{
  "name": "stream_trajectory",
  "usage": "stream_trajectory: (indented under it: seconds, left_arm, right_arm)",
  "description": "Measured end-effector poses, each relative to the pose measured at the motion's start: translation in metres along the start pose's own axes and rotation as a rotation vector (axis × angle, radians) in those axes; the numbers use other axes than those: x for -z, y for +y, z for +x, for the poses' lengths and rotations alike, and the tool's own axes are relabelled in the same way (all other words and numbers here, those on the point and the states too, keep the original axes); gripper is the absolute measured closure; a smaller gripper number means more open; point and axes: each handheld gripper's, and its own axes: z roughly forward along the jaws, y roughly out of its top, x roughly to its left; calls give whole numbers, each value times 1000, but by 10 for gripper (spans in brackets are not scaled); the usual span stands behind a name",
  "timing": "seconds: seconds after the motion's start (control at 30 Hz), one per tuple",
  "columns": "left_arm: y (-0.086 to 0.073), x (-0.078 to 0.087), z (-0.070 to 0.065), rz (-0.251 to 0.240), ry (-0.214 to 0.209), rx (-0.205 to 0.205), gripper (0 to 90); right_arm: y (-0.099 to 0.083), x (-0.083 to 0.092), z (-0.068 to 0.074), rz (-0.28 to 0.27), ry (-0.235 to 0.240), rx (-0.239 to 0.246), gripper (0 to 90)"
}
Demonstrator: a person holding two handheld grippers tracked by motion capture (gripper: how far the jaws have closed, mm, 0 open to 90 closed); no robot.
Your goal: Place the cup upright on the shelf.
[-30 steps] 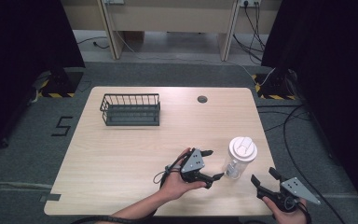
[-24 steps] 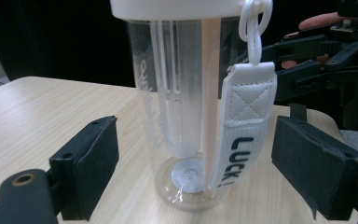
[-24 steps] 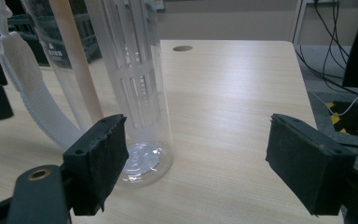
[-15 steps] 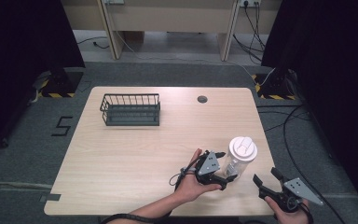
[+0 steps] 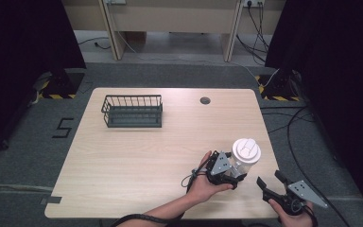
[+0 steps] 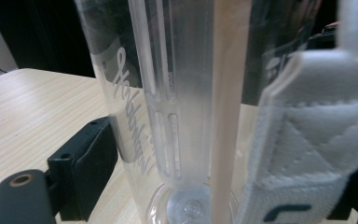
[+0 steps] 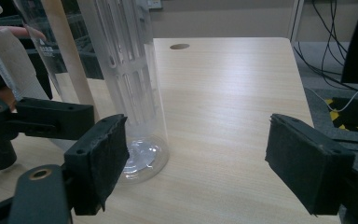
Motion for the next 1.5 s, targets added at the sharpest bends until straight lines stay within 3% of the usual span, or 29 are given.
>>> stream_trajectory:
  seconds: [0.2,0.5,0.97,1.5]
  left_arm:
    - [-1,-2,1,-13,4,22,172]
    - [0,9,10,-28,10,60,176]
    - [18,50,28,-45,67,15,177]
    - [22,97,58,-61,173,26,177]
  right_arm:
    - [0,1,-1,0,-3,-2,214]
    - [-1,0,-1,0,0,-5,214]
    - [2,-7,6,-2,20,2,215]
    - [7,-22,12,-5,49,24,216]
